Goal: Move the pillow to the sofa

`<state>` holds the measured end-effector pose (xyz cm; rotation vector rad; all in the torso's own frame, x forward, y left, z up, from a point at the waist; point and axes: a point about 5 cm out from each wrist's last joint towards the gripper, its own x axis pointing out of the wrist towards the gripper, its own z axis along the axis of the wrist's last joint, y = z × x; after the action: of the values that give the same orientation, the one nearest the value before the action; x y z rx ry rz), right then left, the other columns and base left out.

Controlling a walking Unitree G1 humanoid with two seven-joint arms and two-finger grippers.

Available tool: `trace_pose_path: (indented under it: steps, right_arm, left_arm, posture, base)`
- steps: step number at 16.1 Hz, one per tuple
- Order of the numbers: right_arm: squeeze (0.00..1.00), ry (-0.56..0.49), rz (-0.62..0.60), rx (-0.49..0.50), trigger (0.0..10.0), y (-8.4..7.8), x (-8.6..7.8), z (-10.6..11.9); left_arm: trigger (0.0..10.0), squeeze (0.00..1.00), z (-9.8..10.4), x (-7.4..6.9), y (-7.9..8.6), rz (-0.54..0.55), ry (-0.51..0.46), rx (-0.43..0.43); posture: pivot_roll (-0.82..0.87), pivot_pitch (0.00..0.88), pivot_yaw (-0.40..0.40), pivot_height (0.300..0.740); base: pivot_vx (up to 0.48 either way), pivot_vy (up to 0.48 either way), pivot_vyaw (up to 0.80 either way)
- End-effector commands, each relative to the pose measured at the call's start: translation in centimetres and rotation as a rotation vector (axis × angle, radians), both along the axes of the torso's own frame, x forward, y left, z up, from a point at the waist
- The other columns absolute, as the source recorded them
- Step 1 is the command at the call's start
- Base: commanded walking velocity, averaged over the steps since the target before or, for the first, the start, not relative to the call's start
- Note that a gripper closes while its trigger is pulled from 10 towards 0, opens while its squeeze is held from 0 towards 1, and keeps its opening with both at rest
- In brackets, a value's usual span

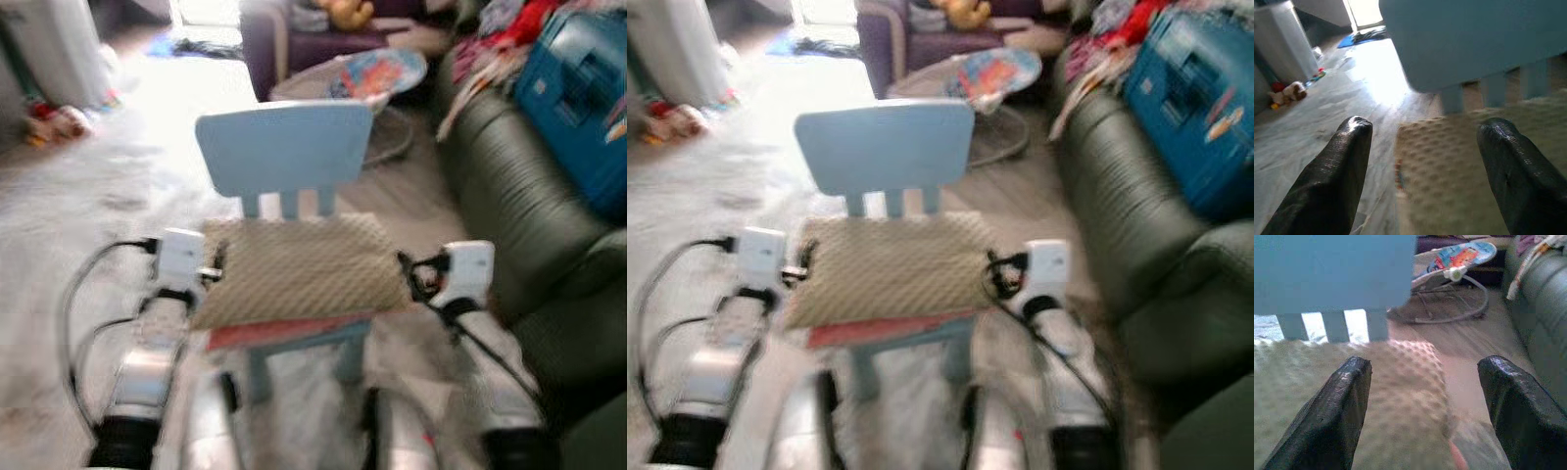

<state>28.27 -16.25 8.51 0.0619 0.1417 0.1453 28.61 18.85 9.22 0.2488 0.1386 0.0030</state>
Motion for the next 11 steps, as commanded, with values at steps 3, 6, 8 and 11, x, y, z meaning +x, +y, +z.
trace_pose_path:
  steps: [3, 6, 8, 11]
  right_arm:
    - [0.0, -0.021, 0.027, -0.002, 10.0, 0.6, 0.4, 0.58]
    - [0.0, -0.018, 0.024, -0.002, 10.0, 0.55, 0.34, 0.52]
    - [0.0, -0.01, 0.025, -0.004, 10.0, 0.58, 0.18, 0.31]
    - [0.0, -0.002, 0.044, -0.002, 10.0, 0.79, 0.12, 0.2]
  left_arm:
    - [10.0, 0.0, -0.13, 0.03, 0.3, 0.016, 0.007, 0.002]
    - [10.0, 0.0, -0.19, 0.01, 0.17, 0.022, 0.006, -0.013]
    - [10.0, 0.0, -0.21, -0.03, 0.12, 0.023, 0.005, -0.015]
    - [10.0, 0.0, -0.3, 0.0, 0.08, 0.033, 0.007, -0.016]
  posture:
    - [-0.01, 0.0, -0.04, 0.535]
    - [-0.02, 0.0, -0.038, 0.535]
    - [-0.02, 0.0, -0.04, 0.535]
    - [-0.02, 0.0, -0.041, 0.525]
  base:
    - [0.182, 0.0, 0.0]
    - [0.0, 0.0, 0.0]
    - [0.0, 0.0, 0.0]
    - [0.0, 0.0, 0.0]
